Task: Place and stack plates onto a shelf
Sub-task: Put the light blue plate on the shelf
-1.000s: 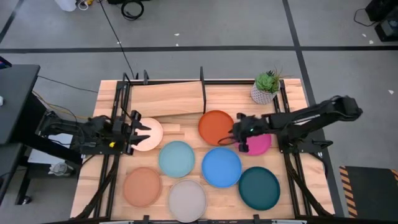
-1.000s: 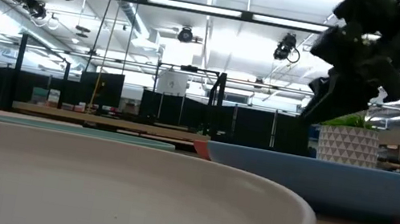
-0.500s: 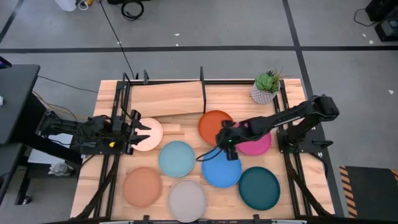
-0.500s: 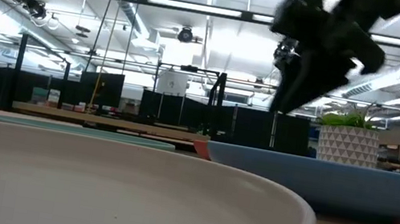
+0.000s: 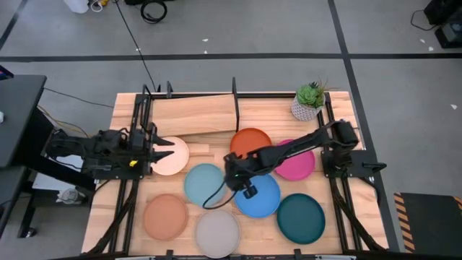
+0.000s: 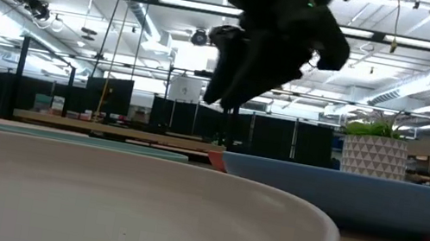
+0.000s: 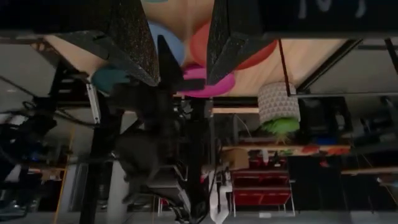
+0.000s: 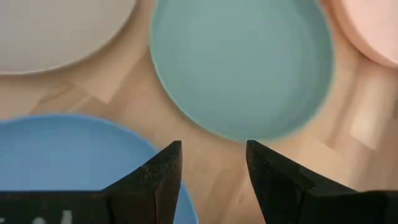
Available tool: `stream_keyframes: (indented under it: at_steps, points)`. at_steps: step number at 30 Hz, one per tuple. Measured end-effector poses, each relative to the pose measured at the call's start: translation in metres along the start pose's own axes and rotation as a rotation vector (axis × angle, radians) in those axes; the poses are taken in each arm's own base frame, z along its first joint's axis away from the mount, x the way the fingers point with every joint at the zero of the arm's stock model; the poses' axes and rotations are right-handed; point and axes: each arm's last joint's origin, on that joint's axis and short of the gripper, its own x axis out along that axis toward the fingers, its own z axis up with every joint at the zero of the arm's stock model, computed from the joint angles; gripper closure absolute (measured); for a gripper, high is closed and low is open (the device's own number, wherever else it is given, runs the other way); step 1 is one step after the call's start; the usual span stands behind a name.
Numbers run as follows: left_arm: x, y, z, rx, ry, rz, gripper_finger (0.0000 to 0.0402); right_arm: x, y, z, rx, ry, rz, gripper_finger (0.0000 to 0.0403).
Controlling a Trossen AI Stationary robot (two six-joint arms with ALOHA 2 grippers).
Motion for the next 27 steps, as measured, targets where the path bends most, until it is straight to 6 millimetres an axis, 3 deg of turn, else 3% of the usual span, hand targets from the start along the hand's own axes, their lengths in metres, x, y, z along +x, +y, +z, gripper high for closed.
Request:
stream_keyframes:
  at_steps: [8,16,23,27]
  points:
    - [-0.004,0.001,0.012,-0.046,-0.01,-0.001,0.026,0.034,-0.004,0.022,-0.105,0.119,0.08,0.0218]
    - [-0.007,0.001,0.026,-0.076,-0.064,-0.003,0.026,0.057,0.0,0.035,-0.249,0.2,0.135,0.0218]
    - [-0.008,0.001,0.025,-0.1,-0.044,-0.003,0.026,0.074,0.0,0.031,-0.376,0.25,0.117,0.022]
    - [-0.007,0.001,0.022,-0.098,-0.018,-0.001,0.026,0.076,0.0,0.03,-0.414,0.269,0.093,0.0245]
